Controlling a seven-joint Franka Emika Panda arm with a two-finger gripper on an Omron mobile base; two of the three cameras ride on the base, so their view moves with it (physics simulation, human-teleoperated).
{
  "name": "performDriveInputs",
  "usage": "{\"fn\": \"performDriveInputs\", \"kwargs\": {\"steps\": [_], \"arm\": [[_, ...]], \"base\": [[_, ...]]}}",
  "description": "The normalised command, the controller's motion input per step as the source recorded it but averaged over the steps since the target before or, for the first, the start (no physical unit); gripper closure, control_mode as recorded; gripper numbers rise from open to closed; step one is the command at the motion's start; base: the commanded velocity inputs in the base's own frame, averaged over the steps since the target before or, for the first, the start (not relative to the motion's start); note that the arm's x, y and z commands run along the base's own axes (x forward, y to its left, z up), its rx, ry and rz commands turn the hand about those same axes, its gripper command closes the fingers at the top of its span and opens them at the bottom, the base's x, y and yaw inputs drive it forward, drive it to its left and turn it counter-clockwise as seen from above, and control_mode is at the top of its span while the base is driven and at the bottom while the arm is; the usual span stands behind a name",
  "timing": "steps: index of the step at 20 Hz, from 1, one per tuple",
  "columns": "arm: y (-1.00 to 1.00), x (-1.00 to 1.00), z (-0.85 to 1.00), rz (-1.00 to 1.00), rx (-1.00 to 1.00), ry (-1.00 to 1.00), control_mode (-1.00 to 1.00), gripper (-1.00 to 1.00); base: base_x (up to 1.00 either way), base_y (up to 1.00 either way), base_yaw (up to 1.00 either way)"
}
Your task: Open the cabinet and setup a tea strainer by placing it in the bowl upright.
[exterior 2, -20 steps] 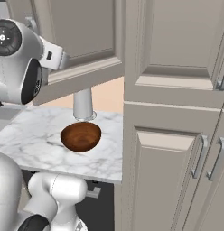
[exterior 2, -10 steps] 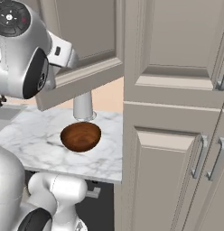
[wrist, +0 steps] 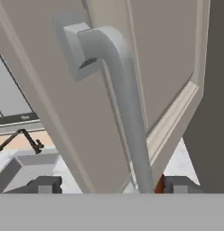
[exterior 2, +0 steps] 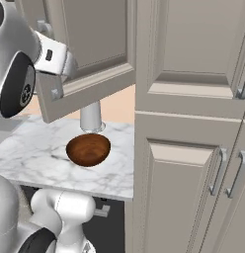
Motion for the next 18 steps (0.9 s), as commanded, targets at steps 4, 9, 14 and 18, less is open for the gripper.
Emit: {"fn": "performDriveInputs", "kwargs": {"steps": [4,9,14,18], "arm": [[0.56,-0.77,0.23,0.0,-0.25,0.01,-1.0,-1.0],[0.97,-0.22,0.14,-0.05,-0.43,0.15,-1.0,-1.0],[0.89,0.03,0.06,-0.04,-0.38,0.21,-1.0,-1.0],[0.5,0.51,-0.29,0.05,-0.55,0.38,-1.0,-1.0]], "base": [[0.0,0.0,0.0],[0.0,0.0,0.0],[0.0,0.0,0.0],[0.0,0.0,0.0]]}}
